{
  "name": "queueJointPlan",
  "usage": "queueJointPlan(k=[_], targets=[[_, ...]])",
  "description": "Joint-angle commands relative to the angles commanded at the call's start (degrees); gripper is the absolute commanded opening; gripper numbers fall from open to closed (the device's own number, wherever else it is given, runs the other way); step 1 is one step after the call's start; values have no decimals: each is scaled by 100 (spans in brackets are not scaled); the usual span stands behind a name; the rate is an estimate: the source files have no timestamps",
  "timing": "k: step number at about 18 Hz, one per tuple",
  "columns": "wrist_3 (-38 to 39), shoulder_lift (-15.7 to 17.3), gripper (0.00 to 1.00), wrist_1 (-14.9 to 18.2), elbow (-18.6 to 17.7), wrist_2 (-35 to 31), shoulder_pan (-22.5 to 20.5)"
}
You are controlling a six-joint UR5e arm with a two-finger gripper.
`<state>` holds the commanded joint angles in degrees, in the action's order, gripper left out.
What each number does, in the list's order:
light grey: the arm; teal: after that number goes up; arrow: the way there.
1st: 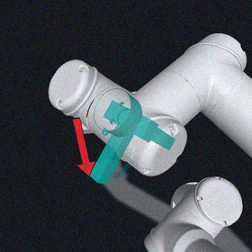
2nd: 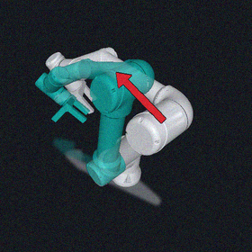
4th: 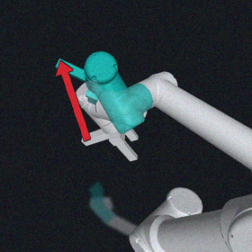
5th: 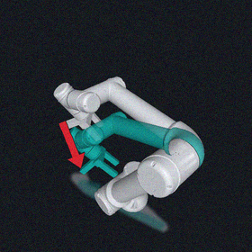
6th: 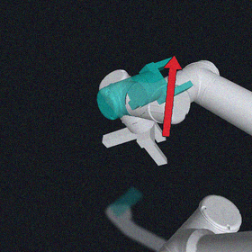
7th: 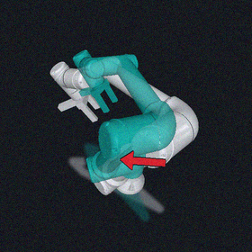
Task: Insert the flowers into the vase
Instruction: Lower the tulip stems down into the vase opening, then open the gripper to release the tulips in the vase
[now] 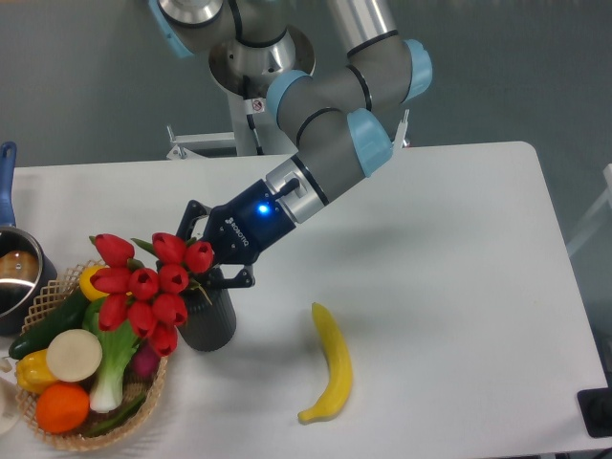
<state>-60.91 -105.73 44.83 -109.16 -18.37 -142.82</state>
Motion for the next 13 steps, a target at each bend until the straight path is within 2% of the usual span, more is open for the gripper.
queueJointPlan(k=[1,2,4,5,6,9,13], targets=[[9,9,24,9,-18,0,0],[17,26,33,9,-61,0,-9],[26,105,63,9,-167,0,-9],[52,175,86,17,-228,-17,-17],[53,237,100,17,-272,-113,-26],[53,351,100,18,-334,-518,-53],[26,570,100,26,-615,-764,-254]])
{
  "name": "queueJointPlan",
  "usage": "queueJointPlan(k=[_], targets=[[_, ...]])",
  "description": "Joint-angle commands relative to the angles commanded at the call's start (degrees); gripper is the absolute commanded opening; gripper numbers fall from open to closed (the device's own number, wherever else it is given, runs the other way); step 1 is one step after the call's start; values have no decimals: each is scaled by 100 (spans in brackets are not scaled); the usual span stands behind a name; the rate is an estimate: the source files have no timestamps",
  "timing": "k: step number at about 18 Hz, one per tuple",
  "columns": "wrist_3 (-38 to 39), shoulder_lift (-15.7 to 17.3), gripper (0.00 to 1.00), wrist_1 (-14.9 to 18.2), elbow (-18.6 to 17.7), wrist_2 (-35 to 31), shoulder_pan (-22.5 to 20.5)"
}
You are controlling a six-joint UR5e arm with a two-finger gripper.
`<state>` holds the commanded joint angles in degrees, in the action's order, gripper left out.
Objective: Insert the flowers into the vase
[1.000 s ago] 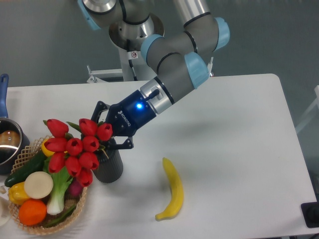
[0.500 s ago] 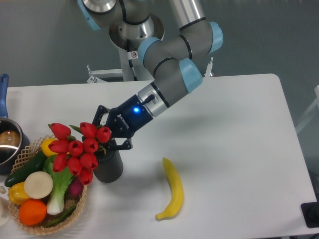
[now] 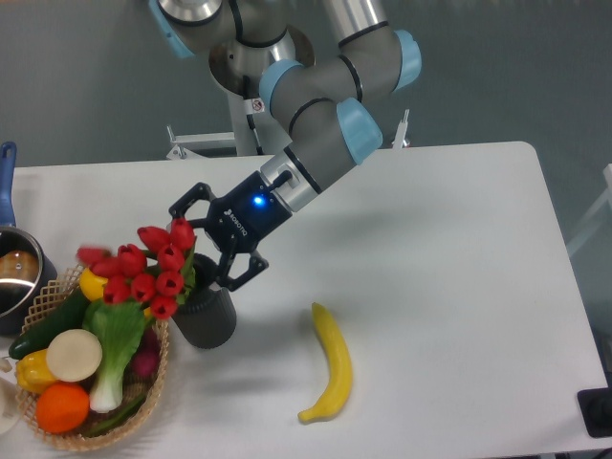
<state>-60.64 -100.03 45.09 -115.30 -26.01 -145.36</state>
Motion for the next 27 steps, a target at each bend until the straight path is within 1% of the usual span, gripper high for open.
queueJointPlan(k=[2,4,9,11,13,14,15,17,19,20,22,23,25,27], targets=[[-18,272,100,9,-150,-201,-141],[-18,475,100,9,-264,-492,-273],[-18,730,100,9,-309,-545,-685],[-18,826,100,9,-282,-737,-887],[-61,958,100,0,-230,-1255,-1081],[-314,985,100,-9,-116,-1762,-1212],[-560,985,100,-9,-2,-2098,-1275],[-869,950,100,-17,130,-2521,-1450],[-958,828,100,-44,341,-2768,-1643],[-958,671,100,-44,498,-3048,-1731],[-967,302,100,-26,763,-3995,-1890],[-1028,152,100,-26,868,-4452,-1890],[-1186,-191,100,-26,974,-5139,-1855],[-1204,-271,100,-26,975,-5493,-1785]])
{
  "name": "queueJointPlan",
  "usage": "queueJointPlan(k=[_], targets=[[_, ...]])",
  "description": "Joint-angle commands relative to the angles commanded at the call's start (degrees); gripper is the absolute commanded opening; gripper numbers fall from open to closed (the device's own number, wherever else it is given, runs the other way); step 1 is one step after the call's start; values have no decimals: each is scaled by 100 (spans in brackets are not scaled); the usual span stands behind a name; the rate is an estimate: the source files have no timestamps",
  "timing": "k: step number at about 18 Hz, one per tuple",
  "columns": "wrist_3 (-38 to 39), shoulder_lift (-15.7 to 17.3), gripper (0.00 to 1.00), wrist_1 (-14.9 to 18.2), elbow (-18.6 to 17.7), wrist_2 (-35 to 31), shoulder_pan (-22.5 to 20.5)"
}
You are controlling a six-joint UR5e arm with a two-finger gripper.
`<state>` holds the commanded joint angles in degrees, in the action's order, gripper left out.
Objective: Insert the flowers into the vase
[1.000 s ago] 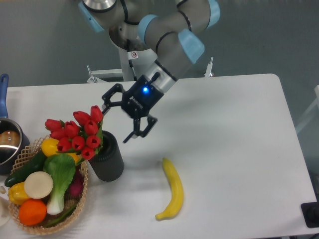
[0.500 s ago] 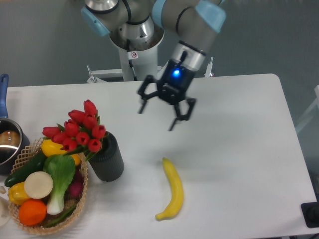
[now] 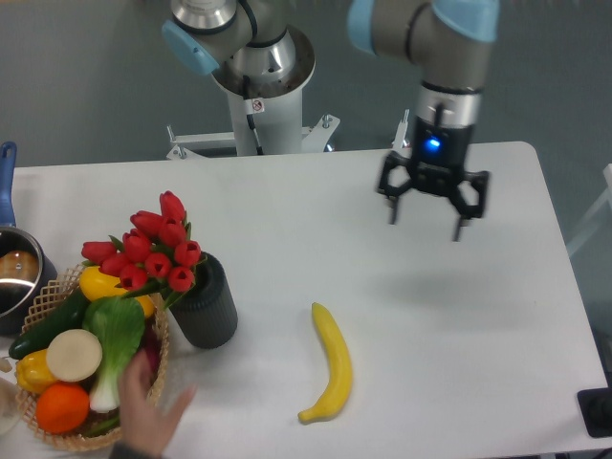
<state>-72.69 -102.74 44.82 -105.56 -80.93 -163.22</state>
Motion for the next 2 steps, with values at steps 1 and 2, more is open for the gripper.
queueJointPlan(k=[1,2], targets=[[0,-52,100,0,9,-80,44],[9,-79,100,0,0,-159,53]])
